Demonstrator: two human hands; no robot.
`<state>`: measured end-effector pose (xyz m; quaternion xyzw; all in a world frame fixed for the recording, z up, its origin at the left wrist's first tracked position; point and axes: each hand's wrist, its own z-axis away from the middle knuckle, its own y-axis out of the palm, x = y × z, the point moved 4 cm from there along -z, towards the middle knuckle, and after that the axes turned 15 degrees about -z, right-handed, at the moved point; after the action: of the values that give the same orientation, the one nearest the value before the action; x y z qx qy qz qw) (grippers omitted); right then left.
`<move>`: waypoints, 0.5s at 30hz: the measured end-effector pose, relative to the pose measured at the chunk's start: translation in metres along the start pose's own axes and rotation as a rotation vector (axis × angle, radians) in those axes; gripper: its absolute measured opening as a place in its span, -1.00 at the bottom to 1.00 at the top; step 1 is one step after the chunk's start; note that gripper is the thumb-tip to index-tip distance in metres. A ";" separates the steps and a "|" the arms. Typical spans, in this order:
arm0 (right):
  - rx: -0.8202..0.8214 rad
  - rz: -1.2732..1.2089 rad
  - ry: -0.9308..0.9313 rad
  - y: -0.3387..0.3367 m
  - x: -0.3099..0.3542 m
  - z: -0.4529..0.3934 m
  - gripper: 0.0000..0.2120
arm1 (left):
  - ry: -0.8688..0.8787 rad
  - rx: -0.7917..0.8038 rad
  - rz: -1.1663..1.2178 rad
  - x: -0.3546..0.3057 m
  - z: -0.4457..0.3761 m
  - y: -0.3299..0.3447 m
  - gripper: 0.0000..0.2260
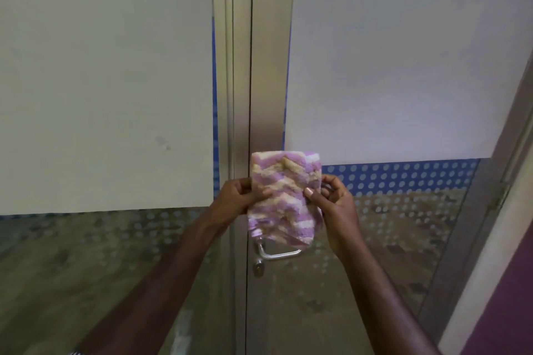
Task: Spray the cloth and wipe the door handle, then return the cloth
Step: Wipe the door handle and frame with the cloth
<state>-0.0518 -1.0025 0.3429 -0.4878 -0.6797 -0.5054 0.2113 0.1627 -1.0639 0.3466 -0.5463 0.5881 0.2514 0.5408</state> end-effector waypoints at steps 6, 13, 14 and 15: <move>0.132 0.189 -0.038 0.018 -0.007 0.005 -0.23 | 0.108 -0.261 -0.081 -0.009 0.000 0.014 -0.87; 0.071 0.357 -0.227 0.027 -0.008 -0.001 -0.11 | 0.240 -0.581 -0.285 0.004 0.013 0.014 -0.93; 0.081 0.377 -0.228 0.027 -0.009 0.000 -0.08 | 0.218 -0.571 -0.270 0.004 0.012 0.012 -0.95; 0.091 0.396 -0.224 0.026 -0.008 0.002 -0.06 | 0.191 -0.548 -0.256 0.004 0.010 0.010 -0.95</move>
<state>-0.0249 -1.0040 0.3485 -0.6546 -0.6121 -0.3655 0.2513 0.1583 -1.0536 0.3367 -0.7623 0.4732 0.2781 0.3430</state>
